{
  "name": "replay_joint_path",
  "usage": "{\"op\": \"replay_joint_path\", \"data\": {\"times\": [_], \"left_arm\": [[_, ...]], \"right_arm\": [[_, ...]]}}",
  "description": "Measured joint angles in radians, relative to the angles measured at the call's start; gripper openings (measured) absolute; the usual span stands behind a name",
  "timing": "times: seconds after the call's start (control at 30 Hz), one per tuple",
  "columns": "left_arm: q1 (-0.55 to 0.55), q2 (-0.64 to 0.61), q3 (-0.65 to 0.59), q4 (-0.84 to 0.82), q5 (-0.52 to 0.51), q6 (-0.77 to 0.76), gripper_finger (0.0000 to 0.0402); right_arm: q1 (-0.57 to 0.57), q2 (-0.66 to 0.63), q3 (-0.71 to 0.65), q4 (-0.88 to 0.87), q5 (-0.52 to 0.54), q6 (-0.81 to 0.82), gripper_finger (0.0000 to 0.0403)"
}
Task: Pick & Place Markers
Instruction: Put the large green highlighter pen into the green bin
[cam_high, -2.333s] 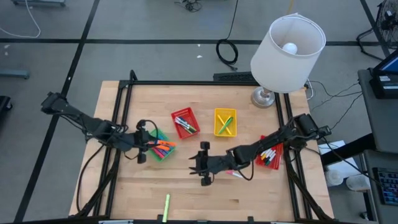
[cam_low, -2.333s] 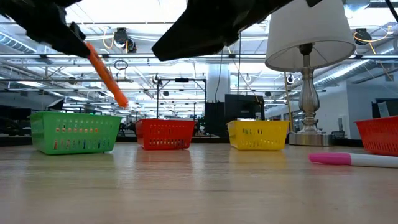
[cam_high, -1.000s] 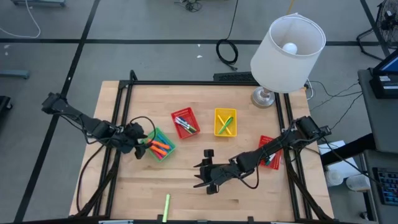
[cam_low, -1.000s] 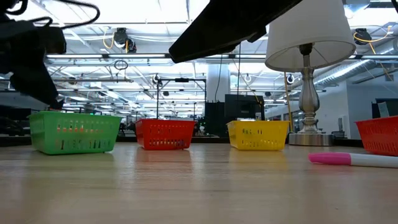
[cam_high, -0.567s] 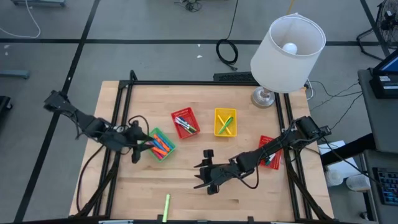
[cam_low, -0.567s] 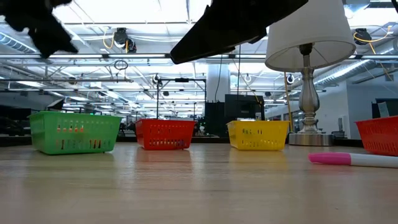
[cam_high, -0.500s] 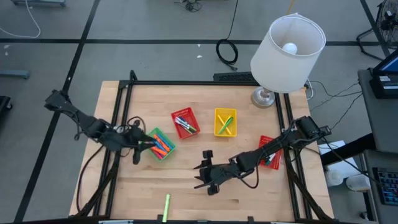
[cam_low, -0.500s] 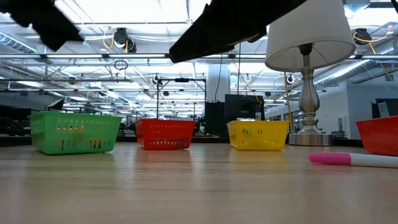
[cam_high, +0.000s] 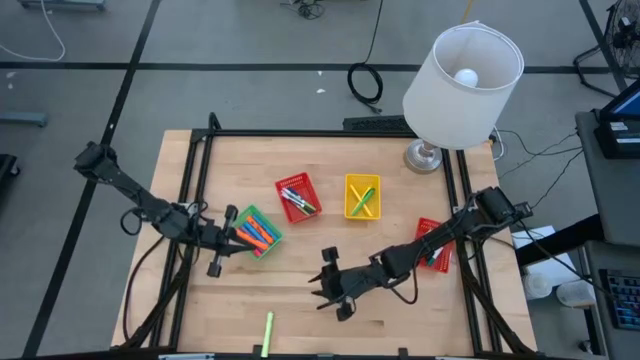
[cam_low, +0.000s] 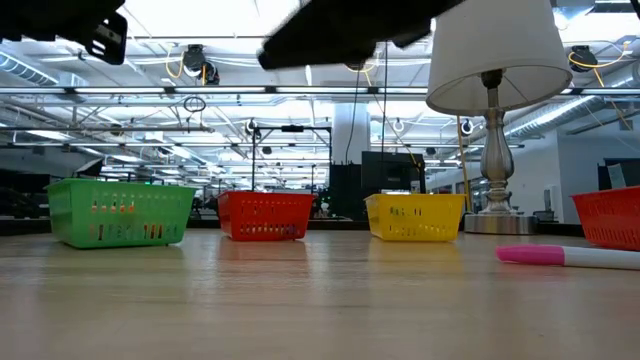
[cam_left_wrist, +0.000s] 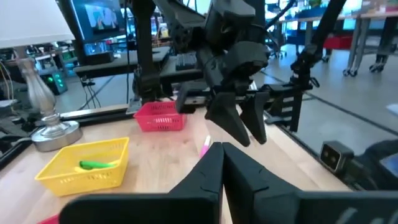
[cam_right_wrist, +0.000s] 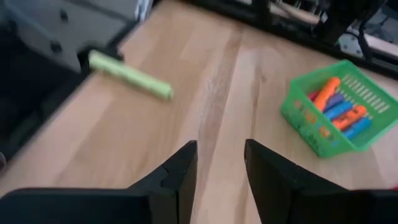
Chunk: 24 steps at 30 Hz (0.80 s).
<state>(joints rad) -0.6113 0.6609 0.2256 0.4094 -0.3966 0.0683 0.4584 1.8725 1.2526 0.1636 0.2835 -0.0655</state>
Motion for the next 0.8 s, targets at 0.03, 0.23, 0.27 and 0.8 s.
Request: {"op": "replay_joint_path", "data": {"times": [0.03, 0.23, 0.27, 0.8], "left_arm": [[0.0, -0.001, 0.0, 0.004, 0.0, -0.003, 0.0013], [0.0, -0.001, 0.012, -0.025, 0.0, -0.055, 0.0005], [0.0, 0.0, 0.012, -0.042, 0.003, -0.068, 0.0008], [-0.111, 0.435, 0.28, -0.397, 0.065, -0.183, 0.0036]], "right_arm": [[-0.006, 0.0, 0.0, 0.024, -0.005, 0.016, 0.0117], [-0.044, 0.01, 0.0, 0.077, -0.023, 0.055, 0.0086], [-0.047, 0.01, 0.0, 0.069, -0.028, 0.057, 0.0079], [-0.011, -0.125, -0.251, 0.233, -0.049, 0.027, 0.0001]]}}
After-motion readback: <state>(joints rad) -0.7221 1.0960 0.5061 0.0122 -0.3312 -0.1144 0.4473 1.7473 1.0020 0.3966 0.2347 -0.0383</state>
